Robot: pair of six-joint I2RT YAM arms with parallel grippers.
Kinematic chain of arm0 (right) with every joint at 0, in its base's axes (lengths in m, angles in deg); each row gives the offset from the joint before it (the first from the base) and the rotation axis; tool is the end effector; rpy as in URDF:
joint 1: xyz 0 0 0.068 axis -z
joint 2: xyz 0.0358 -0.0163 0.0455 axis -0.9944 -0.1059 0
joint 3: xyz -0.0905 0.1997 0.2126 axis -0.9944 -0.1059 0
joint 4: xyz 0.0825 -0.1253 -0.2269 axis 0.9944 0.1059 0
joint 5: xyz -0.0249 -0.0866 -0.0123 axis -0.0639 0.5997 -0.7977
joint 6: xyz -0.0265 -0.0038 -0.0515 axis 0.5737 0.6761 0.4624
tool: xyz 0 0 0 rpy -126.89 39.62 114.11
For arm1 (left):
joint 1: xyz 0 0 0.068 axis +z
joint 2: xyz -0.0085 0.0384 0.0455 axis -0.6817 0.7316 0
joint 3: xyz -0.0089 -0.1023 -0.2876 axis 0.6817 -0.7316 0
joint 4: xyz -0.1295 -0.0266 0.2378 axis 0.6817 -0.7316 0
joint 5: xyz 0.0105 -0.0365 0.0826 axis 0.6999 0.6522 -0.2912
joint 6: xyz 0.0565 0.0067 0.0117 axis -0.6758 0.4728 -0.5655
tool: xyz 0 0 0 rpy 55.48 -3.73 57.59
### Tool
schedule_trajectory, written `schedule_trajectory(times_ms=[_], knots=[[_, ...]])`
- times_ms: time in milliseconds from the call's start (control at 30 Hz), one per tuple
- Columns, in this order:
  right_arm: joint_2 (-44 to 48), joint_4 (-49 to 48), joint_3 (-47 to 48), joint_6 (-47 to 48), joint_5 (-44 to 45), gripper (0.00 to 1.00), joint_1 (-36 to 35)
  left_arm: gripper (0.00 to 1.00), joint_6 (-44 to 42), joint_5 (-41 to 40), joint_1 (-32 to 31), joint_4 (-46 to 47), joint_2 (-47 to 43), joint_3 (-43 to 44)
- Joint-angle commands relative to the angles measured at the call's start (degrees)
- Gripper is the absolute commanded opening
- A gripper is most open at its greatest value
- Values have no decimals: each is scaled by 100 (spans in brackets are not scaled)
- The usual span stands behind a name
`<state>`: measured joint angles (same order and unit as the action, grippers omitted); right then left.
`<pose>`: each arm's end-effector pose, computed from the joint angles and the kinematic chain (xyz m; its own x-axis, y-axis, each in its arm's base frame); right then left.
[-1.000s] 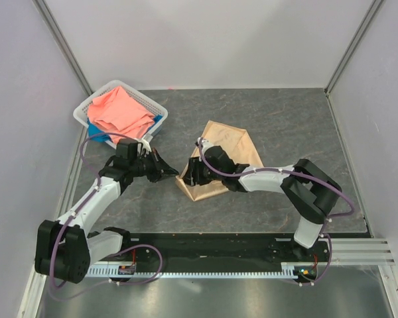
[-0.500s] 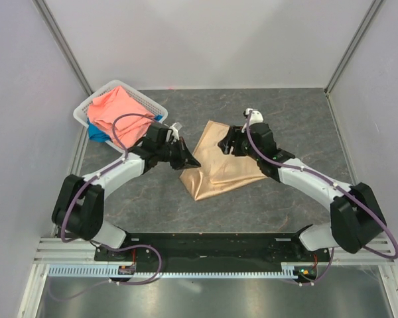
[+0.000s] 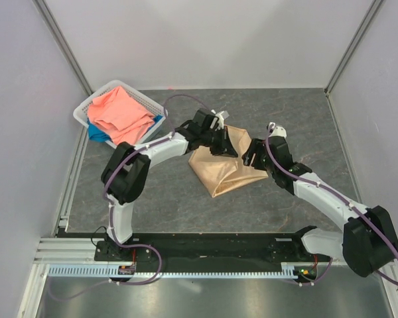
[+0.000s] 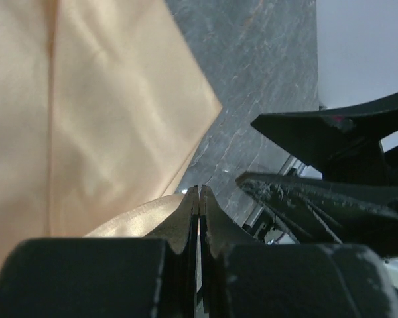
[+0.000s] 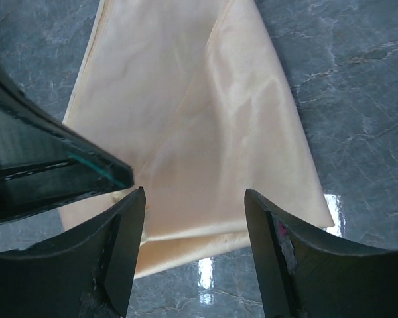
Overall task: Fold the napkin, place the utensils inside, and roll it up
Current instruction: Fold the napkin
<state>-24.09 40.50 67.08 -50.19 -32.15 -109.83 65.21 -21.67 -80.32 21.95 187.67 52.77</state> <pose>0.2399 0.1100 0.2521 -0.6094 0.2888 -0.7384 -0.0106 0.9283 0.3718 0.3570 -0.3002 0.2304 -0.9292 0.0239 -0.3687 0.3142 0.5765 -0.7543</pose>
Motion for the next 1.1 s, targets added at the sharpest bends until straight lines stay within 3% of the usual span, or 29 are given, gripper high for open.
schedule_trajectory(times_ms=[0,667,1067], knots=[[394,181,-101,-167,310,70,121,2,-616,60,-238,17,471,837],[782,594,-329,-466,864,71,297,2,-2146,183,-836,-607,1693,2350],[1054,779,-461,-581,1040,71,332,2,-2182,-37,-933,-712,2229,2895]])
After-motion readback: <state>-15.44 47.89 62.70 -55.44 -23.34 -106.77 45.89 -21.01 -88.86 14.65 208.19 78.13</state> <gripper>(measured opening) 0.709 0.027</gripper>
